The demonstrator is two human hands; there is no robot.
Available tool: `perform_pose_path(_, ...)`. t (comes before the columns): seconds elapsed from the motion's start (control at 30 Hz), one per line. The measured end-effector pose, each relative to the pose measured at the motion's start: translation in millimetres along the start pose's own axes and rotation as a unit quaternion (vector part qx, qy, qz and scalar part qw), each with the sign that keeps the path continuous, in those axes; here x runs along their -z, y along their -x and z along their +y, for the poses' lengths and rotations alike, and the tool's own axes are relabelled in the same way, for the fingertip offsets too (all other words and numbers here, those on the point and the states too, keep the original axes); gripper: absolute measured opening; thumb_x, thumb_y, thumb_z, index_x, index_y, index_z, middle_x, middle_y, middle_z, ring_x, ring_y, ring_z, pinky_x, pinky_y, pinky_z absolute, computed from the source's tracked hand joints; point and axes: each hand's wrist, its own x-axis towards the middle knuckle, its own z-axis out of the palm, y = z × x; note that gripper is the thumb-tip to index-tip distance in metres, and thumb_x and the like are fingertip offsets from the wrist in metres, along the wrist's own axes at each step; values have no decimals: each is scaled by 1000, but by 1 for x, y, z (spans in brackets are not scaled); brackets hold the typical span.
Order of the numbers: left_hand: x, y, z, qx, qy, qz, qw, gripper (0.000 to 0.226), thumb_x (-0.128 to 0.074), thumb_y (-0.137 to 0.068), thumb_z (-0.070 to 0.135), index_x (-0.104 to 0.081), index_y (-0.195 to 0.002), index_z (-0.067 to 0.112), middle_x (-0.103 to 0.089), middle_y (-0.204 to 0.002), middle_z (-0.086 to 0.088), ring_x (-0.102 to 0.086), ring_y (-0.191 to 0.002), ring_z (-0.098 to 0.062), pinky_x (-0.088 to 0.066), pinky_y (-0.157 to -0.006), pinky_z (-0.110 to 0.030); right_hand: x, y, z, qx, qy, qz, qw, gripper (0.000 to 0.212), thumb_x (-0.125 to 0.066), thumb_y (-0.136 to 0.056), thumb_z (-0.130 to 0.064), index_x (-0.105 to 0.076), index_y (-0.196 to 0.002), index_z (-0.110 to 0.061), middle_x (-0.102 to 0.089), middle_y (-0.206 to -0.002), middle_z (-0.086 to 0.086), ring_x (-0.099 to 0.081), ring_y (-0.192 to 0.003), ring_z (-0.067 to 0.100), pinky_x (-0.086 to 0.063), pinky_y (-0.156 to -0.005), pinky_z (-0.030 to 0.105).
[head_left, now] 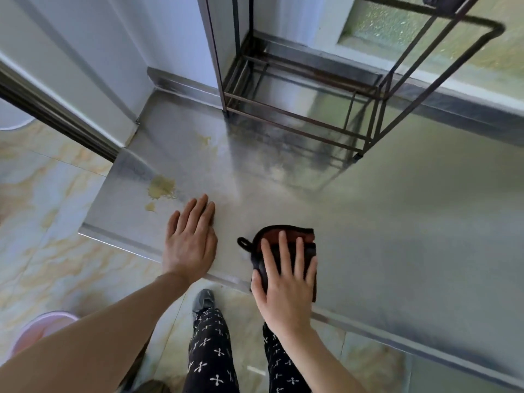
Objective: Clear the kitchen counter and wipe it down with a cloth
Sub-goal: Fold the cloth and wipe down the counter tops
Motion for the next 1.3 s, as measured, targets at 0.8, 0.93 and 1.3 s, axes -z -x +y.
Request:
perform_pose_path(0.8, 41, -32, -182, 33, 170, 14, 985, 51, -20, -94, 32, -37, -136, 10, -44, -140, -13, -45, -122, -32, -38, -99, -46, -31, -36, -154, -362, -46, 51, 930, 62, -23, -88, -52, -28, -145, -28, -21, -155, 7, -16, -142, 35, -13, -113, 56)
perform_pose_path(0.93, 39, -31, -183, 67, 238, 34, 968, 44, -23, -94, 36, -36, -134, 24, -49, -134, -1, -58, -105, -31, -50, -77, -42, -33, -65, -224, -328, -55, 55, 941, 61, -25, -90, -50, -27, -146, -26, -19, -155, 9, -16, -141, 37, -7, -112, 54)
perform_pose_path(1.3, 63, -46, -203, 156, 541, -55, 824, 30, -38, -96, 9, -57, -114, 24, -66, -83, 21, -57, -74, 14, -41, -63, -2, -37, -106, -239, -307, -57, 80, 947, 57, -28, -91, -47, -32, -144, -25, -25, -154, 8, -19, -140, 38, -16, -110, 59)
